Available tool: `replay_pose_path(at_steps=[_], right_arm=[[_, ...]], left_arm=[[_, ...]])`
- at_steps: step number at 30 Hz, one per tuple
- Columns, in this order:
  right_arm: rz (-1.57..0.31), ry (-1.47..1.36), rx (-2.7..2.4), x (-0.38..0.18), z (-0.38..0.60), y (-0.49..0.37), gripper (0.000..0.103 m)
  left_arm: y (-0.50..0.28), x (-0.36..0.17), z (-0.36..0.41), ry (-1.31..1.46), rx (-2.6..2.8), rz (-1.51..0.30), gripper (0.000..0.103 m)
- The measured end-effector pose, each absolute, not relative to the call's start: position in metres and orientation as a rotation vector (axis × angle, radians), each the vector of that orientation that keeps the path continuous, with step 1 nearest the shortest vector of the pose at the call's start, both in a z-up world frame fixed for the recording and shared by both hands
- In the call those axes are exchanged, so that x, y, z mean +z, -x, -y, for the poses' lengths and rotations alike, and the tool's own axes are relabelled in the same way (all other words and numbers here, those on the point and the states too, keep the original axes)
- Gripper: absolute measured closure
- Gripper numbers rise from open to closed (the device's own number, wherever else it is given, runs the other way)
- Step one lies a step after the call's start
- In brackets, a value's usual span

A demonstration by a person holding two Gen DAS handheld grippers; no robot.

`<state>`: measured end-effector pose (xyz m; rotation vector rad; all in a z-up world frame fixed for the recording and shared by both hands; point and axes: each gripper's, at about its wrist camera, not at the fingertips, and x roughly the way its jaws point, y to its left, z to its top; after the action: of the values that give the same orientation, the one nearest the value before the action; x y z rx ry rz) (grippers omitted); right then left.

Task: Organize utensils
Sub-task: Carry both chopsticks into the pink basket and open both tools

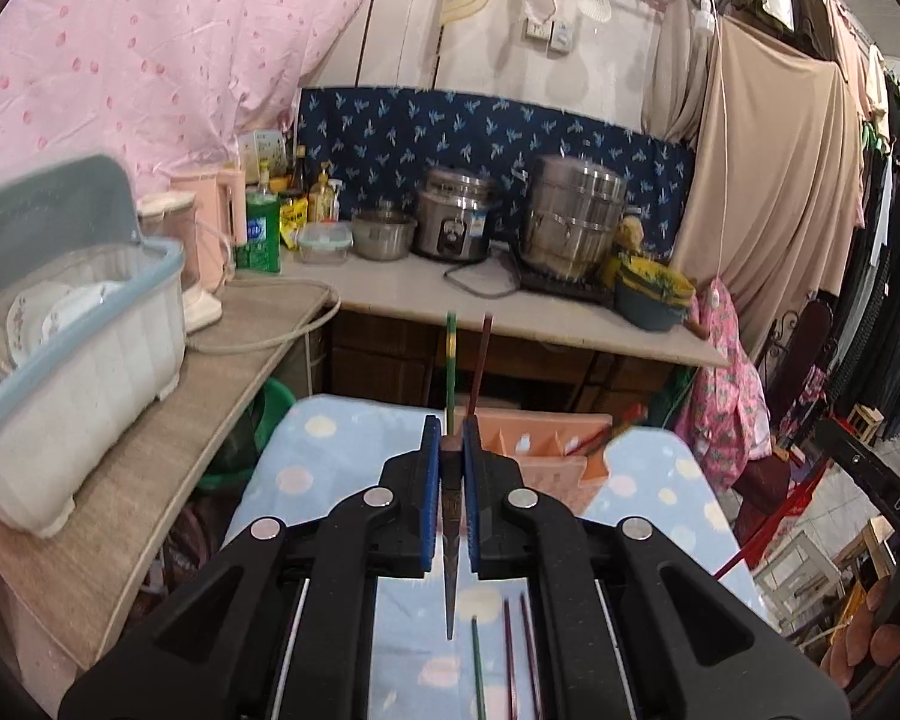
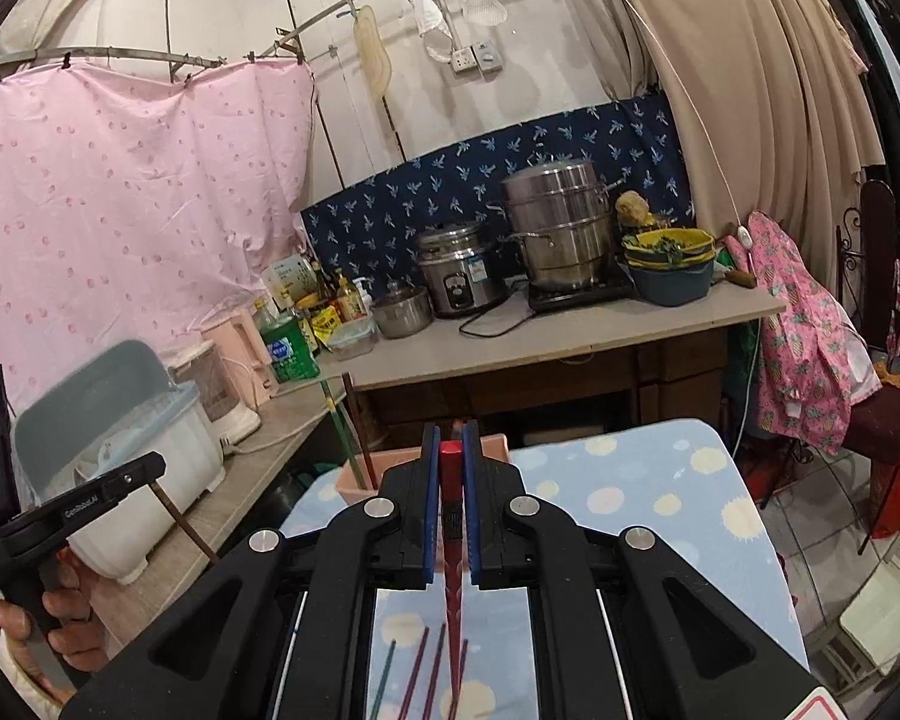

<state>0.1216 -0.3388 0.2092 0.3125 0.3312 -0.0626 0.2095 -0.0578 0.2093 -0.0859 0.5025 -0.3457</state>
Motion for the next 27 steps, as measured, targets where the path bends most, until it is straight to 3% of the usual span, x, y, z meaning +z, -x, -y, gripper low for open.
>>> replay_pose_path(at_steps=[12,27], right_arm=[[-0.159,-0.360,-0.029,0.274,0.346,-0.216,0.096],[-0.317,-0.348,-0.046,0.199,0.346,-0.299,0.096]], left_arm=[[-0.278,0.273,0.092,0.135,-0.322,-0.312,0.096],[-0.336,0.223,0.129,0.087,-0.326,-0.396,0.096]])
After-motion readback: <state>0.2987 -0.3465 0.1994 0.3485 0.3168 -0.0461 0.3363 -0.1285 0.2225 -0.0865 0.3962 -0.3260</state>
